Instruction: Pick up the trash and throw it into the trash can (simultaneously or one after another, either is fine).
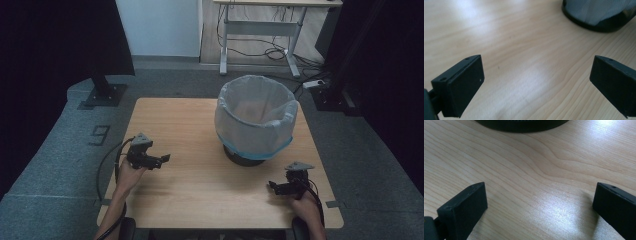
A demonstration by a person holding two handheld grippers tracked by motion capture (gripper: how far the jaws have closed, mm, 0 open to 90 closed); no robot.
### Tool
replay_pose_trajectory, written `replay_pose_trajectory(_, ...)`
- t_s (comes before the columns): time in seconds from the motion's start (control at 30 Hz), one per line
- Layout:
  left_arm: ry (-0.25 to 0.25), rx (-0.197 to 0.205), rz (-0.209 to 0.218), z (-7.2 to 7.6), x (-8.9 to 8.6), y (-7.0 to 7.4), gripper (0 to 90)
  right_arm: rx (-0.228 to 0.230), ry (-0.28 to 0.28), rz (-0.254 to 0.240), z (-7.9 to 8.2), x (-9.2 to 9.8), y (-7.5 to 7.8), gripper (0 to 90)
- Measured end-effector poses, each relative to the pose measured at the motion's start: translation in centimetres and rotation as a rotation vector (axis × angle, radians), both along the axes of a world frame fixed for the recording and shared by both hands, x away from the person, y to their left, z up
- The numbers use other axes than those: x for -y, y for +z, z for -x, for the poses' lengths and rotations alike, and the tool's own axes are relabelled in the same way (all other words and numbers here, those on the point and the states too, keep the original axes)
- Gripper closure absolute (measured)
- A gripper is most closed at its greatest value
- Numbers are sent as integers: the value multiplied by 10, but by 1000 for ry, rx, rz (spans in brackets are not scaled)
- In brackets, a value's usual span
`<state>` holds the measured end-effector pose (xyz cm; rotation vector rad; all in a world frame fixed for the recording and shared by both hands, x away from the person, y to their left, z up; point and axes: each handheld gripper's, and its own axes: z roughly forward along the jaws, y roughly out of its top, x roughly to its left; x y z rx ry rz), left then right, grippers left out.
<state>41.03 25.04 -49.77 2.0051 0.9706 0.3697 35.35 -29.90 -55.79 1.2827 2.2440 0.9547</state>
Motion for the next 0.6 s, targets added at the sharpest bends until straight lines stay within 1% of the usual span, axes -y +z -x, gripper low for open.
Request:
replay_pose_trajectory(0.1, 0, -14, -8, 3, -2, -13, 0, 0, -1, 0, 0, 0, 0, 0)
replay_pose_trajectory(0.13, -1, -24, -13, 5, -3, -19, 0, 0, -1, 0, 0, 0, 0, 0)
replay_pose_trajectory(0.2, -4, -33, -37, 6, -3, -26, 0, 0, -2, 0, 0, 0, 0, 0)
replay_pose_trajectory(0.23, -4, -33, -37, 6, -3, -26, 0, 0, -2, 0, 0, 0, 0, 0)
replay_pose_trajectory(0.27, -4, -43, -72, 7, -3, -31, 0, 0, -2, 0, 0, 0, 0, 0)
replay_pose_trajectory(0.3, -4, -43, -72, 7, -3, -31, 0, 0, -2, 0, 0, 0, 0, 0)
replay_pose_trajectory(0.33, -8, -52, -103, 8, -1, -34, 0, 0, -3, 0, 0, 0, 0, 0)
replay_pose_trajectory(0.37, -8, -52, -103, 8, -1, -34, 0, 0, -3, 0, 0, 0, 0, 0)
replay_pose_trajectory(0.43, -15, -68, -126, 9, 2, -39, 0, 0, -3, 0, 0, 0, 0, 0)
replay_pose_trajectory(0.47, -25, -81, -161, 9, 4, -43, 0, 0, -3, 0, 0, 0, 0, 0)
replay_pose_trajectory(0.5, -25, -81, -161, 9, 4, -43, 0, 0, -3, 0, 0, 0, 0, 0)
replay_pose_trajectory(0.53, -35, -97, -195, 9, 7, -48, 0, 0, -3, 0, 0, 0, 0, 0)
replay_pose_trajectory(0.57, -35, -97, -195, 9, 7, -48, 0, 0, -3, 0, 0, 0, 0, 0)
replay_pose_trajectory(0.6, -42, -101, -211, 10, 8, -50, 0, 0, -3, 0, 0, 0, 0, 0)
